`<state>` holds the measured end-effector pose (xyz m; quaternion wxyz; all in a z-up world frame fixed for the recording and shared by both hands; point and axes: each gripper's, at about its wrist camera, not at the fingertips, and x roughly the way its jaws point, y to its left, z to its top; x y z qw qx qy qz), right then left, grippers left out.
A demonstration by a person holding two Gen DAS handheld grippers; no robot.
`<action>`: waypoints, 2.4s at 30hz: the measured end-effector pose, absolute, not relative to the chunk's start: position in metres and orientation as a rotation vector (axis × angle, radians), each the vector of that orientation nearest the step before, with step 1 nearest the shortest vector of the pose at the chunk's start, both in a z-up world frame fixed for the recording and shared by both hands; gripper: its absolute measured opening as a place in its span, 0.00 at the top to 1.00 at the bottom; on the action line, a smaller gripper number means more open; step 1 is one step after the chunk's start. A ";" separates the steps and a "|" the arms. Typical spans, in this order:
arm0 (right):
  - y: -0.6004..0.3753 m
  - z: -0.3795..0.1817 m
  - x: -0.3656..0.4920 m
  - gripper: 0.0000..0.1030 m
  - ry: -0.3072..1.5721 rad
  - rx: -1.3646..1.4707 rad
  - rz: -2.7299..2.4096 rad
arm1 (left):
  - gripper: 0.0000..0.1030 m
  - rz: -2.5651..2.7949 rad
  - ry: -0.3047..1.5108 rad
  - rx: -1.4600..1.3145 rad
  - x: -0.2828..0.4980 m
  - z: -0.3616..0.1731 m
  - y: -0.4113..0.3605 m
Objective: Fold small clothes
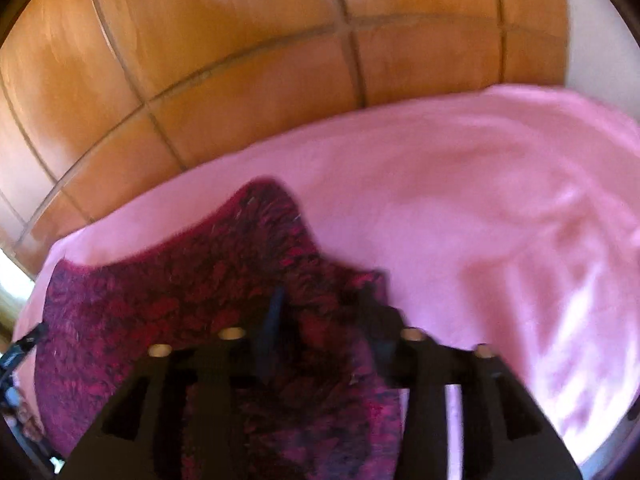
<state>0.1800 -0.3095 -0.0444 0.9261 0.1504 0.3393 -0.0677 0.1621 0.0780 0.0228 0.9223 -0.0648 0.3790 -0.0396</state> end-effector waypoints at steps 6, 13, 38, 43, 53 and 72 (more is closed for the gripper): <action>-0.256 -0.008 0.151 0.34 0.597 0.256 0.020 | 0.47 -0.112 0.683 -0.008 0.151 0.054 0.031; -0.194 -0.033 0.153 0.30 0.693 0.151 0.128 | 0.47 -0.183 0.662 0.039 0.143 0.057 0.000; -0.208 -0.067 0.184 0.22 0.769 0.186 0.083 | 0.47 -0.171 0.842 -0.063 0.171 -0.009 0.035; -0.210 -0.067 0.187 0.22 0.761 0.190 0.081 | 0.47 -0.224 0.814 -0.145 0.165 -0.001 0.049; -0.209 -0.069 0.183 0.20 0.740 0.185 0.080 | 0.47 -0.232 0.859 -0.411 0.199 0.021 0.116; -0.206 -0.069 0.182 0.19 0.721 0.174 0.061 | 0.42 0.002 0.908 -0.234 0.224 0.002 0.100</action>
